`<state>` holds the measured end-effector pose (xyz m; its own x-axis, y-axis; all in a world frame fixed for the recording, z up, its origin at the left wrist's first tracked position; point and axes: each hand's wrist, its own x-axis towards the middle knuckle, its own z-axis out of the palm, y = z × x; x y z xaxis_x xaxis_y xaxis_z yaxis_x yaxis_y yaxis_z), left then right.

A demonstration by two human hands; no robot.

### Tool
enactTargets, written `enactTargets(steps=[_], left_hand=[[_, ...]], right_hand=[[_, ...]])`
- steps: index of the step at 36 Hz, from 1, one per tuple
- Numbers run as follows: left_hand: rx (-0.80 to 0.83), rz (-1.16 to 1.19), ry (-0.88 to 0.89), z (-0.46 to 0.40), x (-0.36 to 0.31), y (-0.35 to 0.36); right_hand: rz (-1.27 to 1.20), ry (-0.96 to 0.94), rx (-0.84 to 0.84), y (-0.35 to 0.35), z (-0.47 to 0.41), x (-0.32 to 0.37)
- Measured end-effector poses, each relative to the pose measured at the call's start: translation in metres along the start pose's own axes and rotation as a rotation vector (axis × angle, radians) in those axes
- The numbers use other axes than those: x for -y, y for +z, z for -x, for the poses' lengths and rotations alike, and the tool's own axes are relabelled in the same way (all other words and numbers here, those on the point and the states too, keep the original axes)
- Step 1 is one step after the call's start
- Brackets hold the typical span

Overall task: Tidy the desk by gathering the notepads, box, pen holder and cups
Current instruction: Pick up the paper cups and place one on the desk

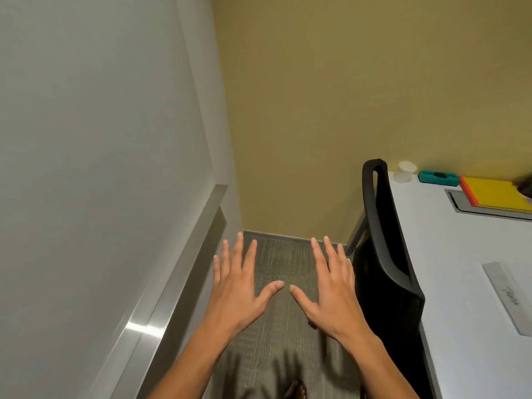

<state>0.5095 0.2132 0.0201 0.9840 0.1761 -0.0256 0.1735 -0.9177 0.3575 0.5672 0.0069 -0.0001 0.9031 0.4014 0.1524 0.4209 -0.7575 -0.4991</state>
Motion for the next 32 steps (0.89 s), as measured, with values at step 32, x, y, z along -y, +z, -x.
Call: enactTargets(steps=[32], left_hand=[[0.168,0.069,0.453,-0.478,-0.064,0.027]], right_hand=[[0.143,0.498,-0.244,-0.036,-0.333,-0.14]])
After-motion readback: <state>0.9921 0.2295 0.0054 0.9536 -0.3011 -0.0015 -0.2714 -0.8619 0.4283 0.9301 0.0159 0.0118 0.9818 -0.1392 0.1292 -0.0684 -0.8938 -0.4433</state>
